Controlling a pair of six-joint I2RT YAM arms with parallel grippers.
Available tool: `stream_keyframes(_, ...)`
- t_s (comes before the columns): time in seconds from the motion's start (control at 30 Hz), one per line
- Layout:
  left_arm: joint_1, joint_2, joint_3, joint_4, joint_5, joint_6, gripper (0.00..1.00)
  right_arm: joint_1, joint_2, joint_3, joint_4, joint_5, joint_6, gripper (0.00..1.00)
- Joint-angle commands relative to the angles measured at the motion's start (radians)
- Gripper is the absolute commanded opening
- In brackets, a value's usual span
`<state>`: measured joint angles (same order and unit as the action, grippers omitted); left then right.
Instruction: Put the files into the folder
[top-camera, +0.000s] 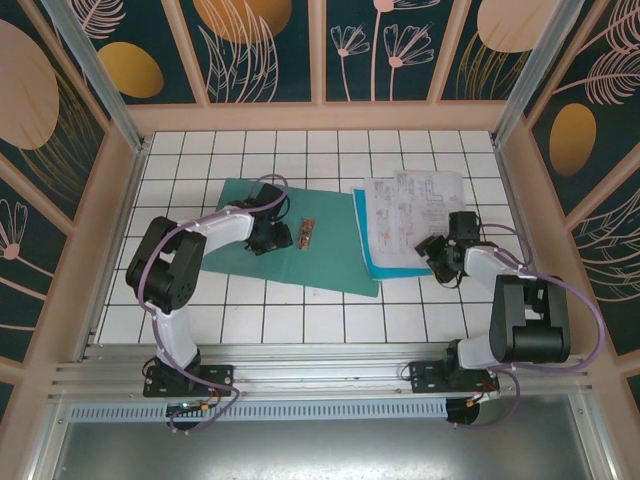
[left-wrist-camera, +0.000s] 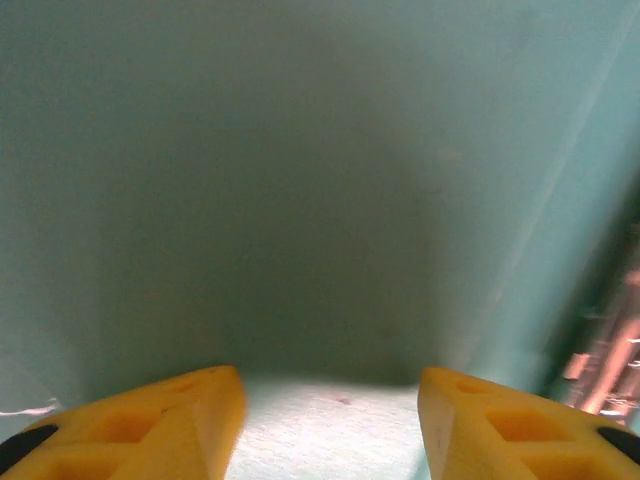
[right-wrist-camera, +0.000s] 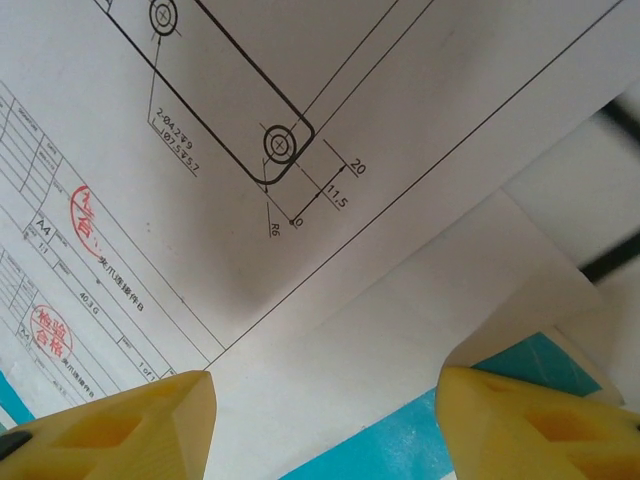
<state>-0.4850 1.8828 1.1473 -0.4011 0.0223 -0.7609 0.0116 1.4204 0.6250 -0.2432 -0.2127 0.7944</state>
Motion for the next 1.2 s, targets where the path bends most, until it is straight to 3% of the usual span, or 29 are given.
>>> stream_keyframes(0.0,-0.02,-0.017,-0.084,0.149,0.116,-0.105,0.52,0.06,0.048,-0.024,-0.043,0.009,0.064,0.63)
stream_keyframes(0.17,-0.043,-0.039,-0.169,0.311,0.159,-0.288,0.49,0.117,0.077,-0.001,-0.004,-0.015,0.141,0.63)
stream_keyframes(0.47,-0.13,-0.04,-0.165,0.35,0.148,-0.46,0.47,0.17,0.113,0.046,0.023,-0.048,0.208,0.63)
stream_keyframes(0.77,-0.131,-0.106,-0.007,0.21,0.081,-0.369,0.47,0.133,0.006,0.139,-0.083,-0.018,0.15,0.63)
stream_keyframes(1.0,-0.175,0.108,0.278,0.289,0.333,-0.255,0.38,-0.078,0.042,0.21,-0.066,-0.072,-0.007,0.6)
stream_keyframes(1.17,-0.207,0.284,0.499,0.291,0.402,-0.216,0.36,-0.141,0.163,0.327,-0.079,-0.072,-0.097,0.59)
